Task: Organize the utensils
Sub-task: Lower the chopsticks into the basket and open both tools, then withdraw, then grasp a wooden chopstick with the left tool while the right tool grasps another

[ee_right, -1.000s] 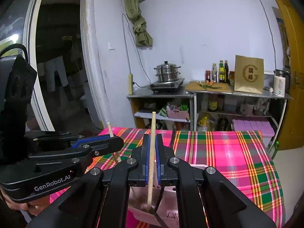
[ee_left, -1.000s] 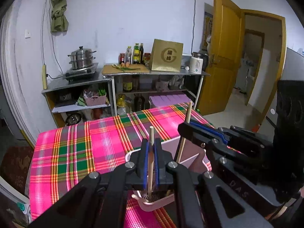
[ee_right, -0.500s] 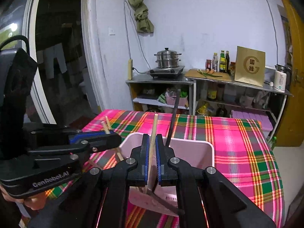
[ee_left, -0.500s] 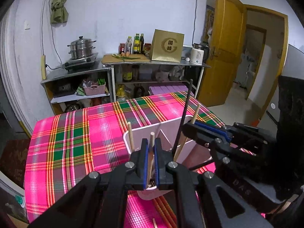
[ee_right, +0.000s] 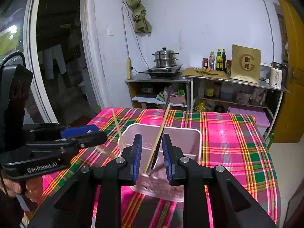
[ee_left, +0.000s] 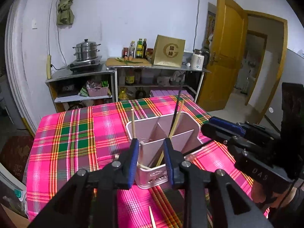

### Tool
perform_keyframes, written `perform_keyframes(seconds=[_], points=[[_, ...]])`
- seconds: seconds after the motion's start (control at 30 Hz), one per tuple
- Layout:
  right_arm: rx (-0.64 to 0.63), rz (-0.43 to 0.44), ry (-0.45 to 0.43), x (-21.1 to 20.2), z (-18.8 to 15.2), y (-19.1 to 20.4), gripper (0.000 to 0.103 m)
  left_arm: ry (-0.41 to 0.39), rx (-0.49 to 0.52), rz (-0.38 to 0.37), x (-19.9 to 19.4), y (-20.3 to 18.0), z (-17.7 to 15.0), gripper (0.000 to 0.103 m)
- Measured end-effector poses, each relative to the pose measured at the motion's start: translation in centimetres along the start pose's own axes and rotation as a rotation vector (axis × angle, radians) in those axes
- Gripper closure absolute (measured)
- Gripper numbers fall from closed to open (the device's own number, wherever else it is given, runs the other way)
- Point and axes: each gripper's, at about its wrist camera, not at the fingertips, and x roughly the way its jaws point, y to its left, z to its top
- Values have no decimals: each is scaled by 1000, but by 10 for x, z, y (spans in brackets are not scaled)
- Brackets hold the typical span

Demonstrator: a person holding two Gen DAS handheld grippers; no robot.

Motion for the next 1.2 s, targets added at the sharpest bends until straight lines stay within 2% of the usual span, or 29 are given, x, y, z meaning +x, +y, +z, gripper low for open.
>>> perform_keyframes(seconds=[0.2, 0.33, 0.5, 0.67, 0.9, 1.2], points=[[7, -1, -35, -43, -13, 3, 80, -54, -10, -4, -35, -6, -13, 73], [1, -12, -54, -72, -27, 7, 80, -77, -21, -3, -57, -10, -37, 73], [25, -15, -42, -104, -59, 7, 80, -56, -40, -3, -69, -13, -80, 73], [31, -19, 7, -122, -98, 9, 80, -25, -54, 11, -76, -16, -123, 73], [64, -34, 91, -122, -140, 8, 80, 39, -57, 23, -72, -21, -167, 73], [96, -41, 172, -97, -156, 3, 80, 99, -42, 23, -52, -22, -174, 73]])
